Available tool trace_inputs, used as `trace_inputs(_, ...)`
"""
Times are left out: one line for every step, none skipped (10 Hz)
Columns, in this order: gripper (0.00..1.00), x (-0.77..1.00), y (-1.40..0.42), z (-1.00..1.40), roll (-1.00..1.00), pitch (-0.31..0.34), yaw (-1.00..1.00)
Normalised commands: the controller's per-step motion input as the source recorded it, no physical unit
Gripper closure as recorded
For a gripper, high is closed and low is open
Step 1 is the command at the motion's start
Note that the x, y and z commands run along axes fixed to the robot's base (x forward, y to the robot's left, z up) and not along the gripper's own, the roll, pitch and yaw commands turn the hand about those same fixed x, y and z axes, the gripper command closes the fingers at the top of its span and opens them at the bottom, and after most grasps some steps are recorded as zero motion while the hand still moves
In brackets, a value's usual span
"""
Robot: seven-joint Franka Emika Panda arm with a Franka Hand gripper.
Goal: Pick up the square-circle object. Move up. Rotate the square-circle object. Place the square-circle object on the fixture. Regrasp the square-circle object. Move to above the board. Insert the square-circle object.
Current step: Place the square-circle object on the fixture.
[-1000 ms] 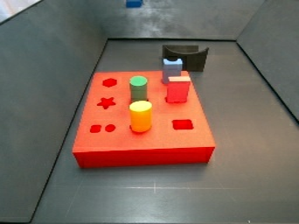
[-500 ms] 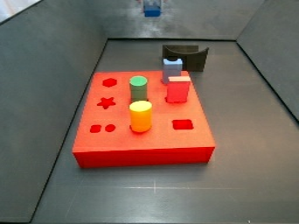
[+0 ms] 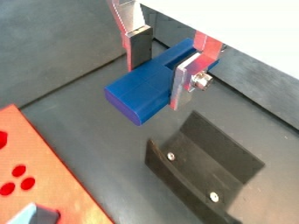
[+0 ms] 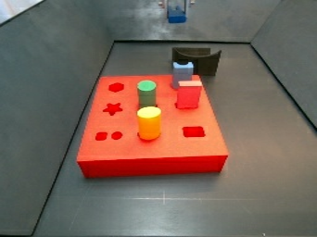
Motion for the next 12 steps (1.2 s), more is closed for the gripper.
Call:
trace_inputs(1.00,1.00,-0.08,-0.03,0.01,0.113,0.03)
trace_inputs(1.00,0.96,-0.06,-0.02,0.01,0.128,0.04)
trace_inputs(1.00,0.78,0.36,0.37,-1.00,0.023,-0.05)
trace_inputs(1.00,0.65,0.36,0.35,-1.00,0.033,-0.06)
trace_inputs(1.00,0.58,0.30,0.26,-1.00,0.041,-0.07)
trace_inputs(1.00,0.46,0.15,0.08,-1.00,0.051,-0.08)
trace_inputs(1.00,0.38,0.06,-0.01,-1.00,0.066,-0.08)
trace_inputs(1.00,0.33,0.05,-0.01,-1.00,0.077,-0.09)
trace_inputs(1.00,0.29,0.05,0.00,-1.00,0.086,-0.09)
trace_inputs(1.00,0.21,0.05,-0.01,-1.00,0.099,-0.10)
trace_inputs(1.00,0.13,0.05,-0.02,-1.00,0.108,-0.11)
trace_inputs(1.00,0.07,0.05,-0.02,-1.00,0.110,-0.13)
